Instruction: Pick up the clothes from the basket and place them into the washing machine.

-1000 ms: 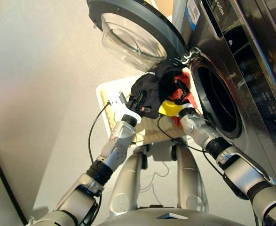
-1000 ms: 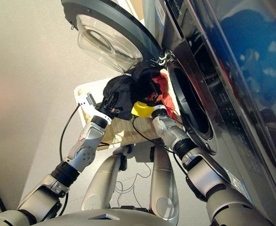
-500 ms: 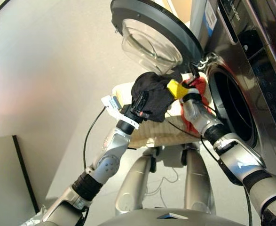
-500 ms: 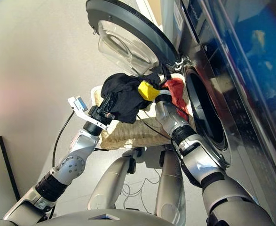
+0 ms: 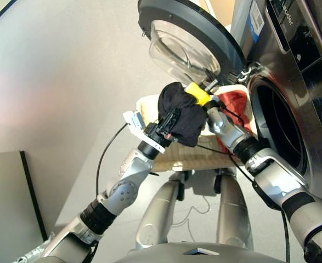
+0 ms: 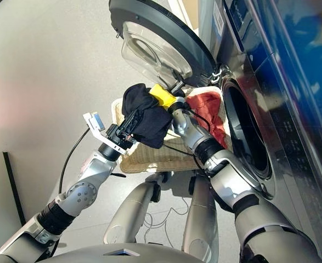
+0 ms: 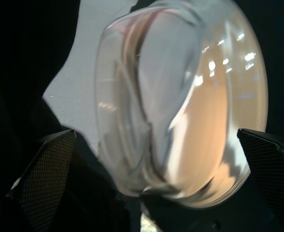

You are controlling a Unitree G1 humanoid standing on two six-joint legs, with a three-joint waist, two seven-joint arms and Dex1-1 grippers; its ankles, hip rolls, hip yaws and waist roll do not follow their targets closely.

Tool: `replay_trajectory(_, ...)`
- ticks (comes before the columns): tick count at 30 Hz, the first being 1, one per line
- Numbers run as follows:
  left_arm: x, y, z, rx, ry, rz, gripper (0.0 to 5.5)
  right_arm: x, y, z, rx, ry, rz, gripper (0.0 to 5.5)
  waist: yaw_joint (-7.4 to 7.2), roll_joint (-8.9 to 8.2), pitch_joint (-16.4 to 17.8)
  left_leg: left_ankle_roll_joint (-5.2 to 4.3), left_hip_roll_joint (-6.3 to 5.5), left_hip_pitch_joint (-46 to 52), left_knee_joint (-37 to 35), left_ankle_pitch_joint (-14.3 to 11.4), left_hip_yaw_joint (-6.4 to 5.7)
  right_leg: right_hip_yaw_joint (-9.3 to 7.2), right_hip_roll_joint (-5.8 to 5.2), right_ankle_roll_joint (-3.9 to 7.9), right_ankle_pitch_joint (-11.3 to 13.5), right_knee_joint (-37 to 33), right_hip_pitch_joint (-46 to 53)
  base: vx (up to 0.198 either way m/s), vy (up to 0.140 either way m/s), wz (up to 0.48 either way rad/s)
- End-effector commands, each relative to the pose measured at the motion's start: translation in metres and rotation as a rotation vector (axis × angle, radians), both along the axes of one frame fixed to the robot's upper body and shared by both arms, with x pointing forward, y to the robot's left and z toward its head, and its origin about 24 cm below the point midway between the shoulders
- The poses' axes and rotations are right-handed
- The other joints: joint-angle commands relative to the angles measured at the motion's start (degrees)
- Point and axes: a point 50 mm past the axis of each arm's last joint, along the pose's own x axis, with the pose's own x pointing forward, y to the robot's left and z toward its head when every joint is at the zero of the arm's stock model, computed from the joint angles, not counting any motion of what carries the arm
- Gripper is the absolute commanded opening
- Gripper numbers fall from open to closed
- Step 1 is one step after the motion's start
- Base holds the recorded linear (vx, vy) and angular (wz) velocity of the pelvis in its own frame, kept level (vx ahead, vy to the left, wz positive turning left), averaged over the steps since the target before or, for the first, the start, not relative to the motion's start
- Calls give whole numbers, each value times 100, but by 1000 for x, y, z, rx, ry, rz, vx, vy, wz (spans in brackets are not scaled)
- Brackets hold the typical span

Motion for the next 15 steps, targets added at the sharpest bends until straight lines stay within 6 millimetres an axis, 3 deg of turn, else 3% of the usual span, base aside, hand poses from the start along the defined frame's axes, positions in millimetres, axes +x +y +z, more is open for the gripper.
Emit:
replay_trajectory(1,-1,15,26,-36,-162,116,0,-19,25,0,37,-76,124,550,-55,-251,-313,35,-89,-274,170,81,246,173,65,511,162,-638,347,0,0,0)
replay_trajectory(8,11,40,20,-30,-137,330,0,-42,11,-40,9,12,111,550,-224,-349,-293,43,-47,-311,205,43,324,222,107,506,166,-609,278,0,0,0)
replay_trajectory(15,15,45,20,-46,-138,394,0,-59,11,-53,-6,46,179,550,-322,-379,-293,34,-17,-319,206,33,336,252,146,506,163,-615,252,0,0,0)
